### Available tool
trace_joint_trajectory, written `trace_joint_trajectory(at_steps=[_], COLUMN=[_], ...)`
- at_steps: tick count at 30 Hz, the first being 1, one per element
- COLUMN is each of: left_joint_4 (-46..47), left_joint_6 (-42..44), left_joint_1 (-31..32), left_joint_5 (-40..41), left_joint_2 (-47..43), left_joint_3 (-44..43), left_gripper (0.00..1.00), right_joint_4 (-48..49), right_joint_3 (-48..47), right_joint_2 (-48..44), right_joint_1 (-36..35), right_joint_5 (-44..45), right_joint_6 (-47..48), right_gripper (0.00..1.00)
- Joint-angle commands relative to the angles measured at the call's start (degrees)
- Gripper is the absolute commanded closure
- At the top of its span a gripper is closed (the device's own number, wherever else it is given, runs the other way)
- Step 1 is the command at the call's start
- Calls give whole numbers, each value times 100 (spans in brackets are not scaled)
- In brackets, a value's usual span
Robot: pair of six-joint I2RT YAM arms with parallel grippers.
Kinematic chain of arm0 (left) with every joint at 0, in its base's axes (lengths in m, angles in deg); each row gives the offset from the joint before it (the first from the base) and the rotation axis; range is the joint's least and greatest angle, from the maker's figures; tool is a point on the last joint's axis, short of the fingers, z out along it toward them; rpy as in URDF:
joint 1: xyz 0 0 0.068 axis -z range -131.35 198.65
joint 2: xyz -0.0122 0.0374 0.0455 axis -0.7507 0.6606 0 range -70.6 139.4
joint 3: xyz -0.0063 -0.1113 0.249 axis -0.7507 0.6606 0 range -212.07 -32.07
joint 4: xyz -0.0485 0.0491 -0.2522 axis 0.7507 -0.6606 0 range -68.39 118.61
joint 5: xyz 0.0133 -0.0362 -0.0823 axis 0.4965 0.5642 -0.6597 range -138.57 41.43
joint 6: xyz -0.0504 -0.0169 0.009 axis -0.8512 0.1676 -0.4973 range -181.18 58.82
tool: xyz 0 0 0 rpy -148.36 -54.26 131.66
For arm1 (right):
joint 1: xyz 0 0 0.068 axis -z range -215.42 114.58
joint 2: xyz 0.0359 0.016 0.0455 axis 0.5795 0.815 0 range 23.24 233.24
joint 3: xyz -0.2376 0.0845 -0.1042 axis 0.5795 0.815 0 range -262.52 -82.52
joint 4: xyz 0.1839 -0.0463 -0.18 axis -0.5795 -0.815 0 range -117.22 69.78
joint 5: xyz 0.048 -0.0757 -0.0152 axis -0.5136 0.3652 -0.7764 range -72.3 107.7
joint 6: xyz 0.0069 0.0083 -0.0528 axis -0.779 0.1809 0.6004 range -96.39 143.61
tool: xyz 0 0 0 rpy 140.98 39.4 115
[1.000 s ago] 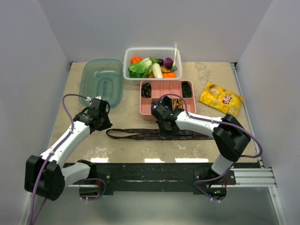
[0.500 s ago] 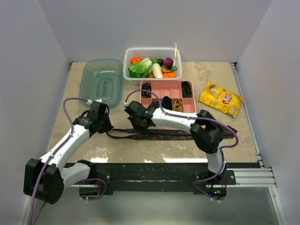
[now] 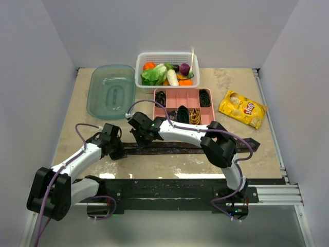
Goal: Roll the ties
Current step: Flatten out the tie at the center of the board.
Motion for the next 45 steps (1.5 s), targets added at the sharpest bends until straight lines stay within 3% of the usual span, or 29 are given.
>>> trace_joint_trajectory(at_steps=[1,6,7,9,13,16,23,28,45], left_joint_4=[416,478,469,486,521,548,636,715,891], left_joint_6=[-193,-185,-184,-158,-132,-105,-79,-61,-70], left_joint_1=[19,19,19,19,19,19,19,19,19], left_joint_5=[24,129,147,156,147,139,130,130,147], left_joint_2=[209,270,279,279,297,332,437,525,692], left_joint_3=[202,184,193,228,255,272,281,290,299], left_gripper=[100,100,100,100,100,100,100,100,100], right_joint_4=[391,742,743,769,866,840,690,418,268], right_joint_3=[-230,-265,-309,-353,-239,-248,-458,-678,-19], right_joint_2=[-114,-88,-61,-35,-26,114,545,826,45], right_joint_1=[-51,-68,-68,-60,-103,-147,-218,-218,-218], right_joint_5=[-123,-245,-307,-352,-299,-290,61,27,-826], right_joint_6=[108,310,380,495,688,855,1075,1259,1769], right_gripper=[100,94,89,62,38,29,21,22,27])
